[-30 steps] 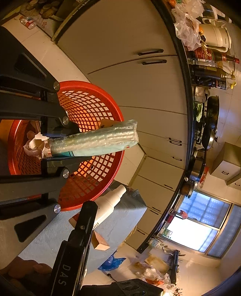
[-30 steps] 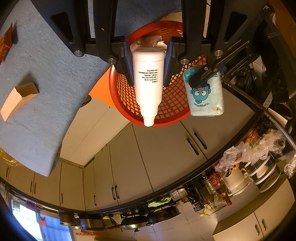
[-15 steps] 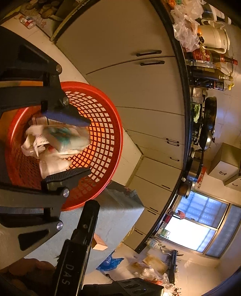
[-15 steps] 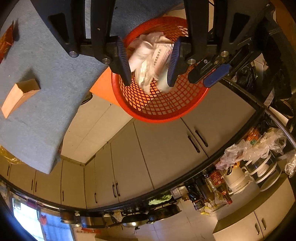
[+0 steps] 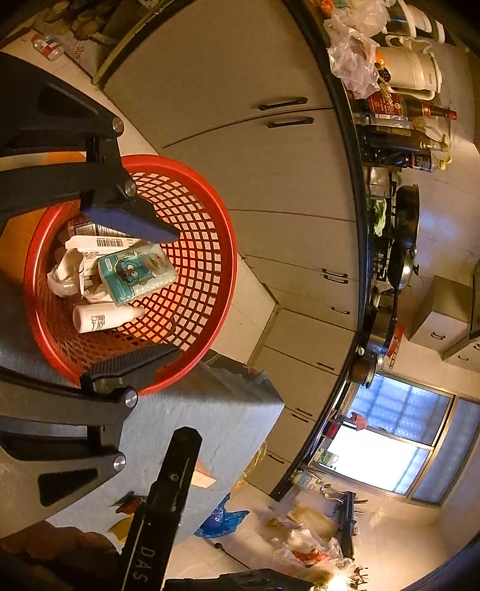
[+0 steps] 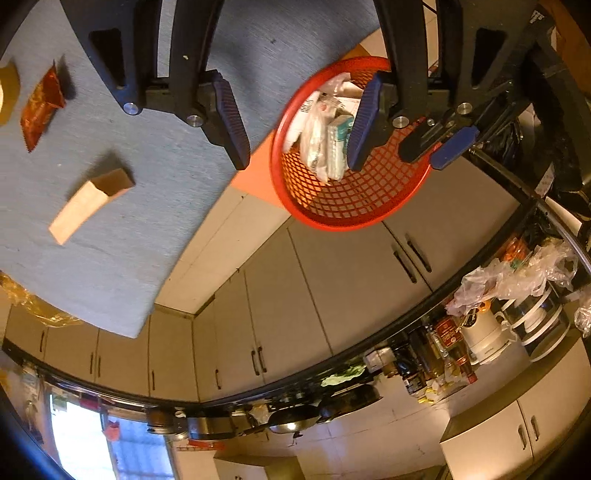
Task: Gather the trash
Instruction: 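Swing both tools back toward the snack wrapper and yellow lid on the table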
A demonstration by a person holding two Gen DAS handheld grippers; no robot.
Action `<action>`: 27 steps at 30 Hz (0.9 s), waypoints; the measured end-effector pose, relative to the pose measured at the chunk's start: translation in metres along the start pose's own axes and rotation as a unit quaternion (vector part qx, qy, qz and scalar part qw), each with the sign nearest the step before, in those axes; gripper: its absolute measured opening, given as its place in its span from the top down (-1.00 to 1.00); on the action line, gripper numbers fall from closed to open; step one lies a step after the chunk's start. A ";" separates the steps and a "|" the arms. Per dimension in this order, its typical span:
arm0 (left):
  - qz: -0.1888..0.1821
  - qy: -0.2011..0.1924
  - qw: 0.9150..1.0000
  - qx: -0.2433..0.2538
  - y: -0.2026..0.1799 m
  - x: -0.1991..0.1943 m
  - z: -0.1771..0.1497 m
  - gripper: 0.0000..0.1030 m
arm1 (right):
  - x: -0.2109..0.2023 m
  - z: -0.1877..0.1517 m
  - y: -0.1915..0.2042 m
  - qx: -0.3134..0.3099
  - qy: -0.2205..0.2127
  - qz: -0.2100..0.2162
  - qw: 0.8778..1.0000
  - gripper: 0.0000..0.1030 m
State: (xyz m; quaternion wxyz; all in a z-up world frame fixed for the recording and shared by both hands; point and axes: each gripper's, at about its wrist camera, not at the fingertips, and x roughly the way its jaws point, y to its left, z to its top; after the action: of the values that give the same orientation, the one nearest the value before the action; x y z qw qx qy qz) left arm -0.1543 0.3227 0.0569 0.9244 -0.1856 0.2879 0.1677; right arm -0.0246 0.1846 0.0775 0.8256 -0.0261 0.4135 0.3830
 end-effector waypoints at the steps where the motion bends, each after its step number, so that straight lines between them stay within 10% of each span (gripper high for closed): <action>1: 0.000 -0.002 1.000 0.001 -0.002 -0.002 0.000 -0.14 | -0.002 -0.001 -0.001 0.000 -0.001 -0.003 1.000 -0.14; 27: -0.008 -0.027 0.997 0.066 -0.096 -0.036 -0.010 -0.75 | -0.097 -0.044 -0.079 0.035 -0.082 -0.128 0.988 -0.64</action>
State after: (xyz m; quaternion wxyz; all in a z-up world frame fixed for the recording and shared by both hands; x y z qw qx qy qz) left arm -0.1472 0.2267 0.0945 0.9436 -0.1218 0.2715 0.1455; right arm -0.0373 0.0536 0.0955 0.8995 -0.0177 0.3506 0.2602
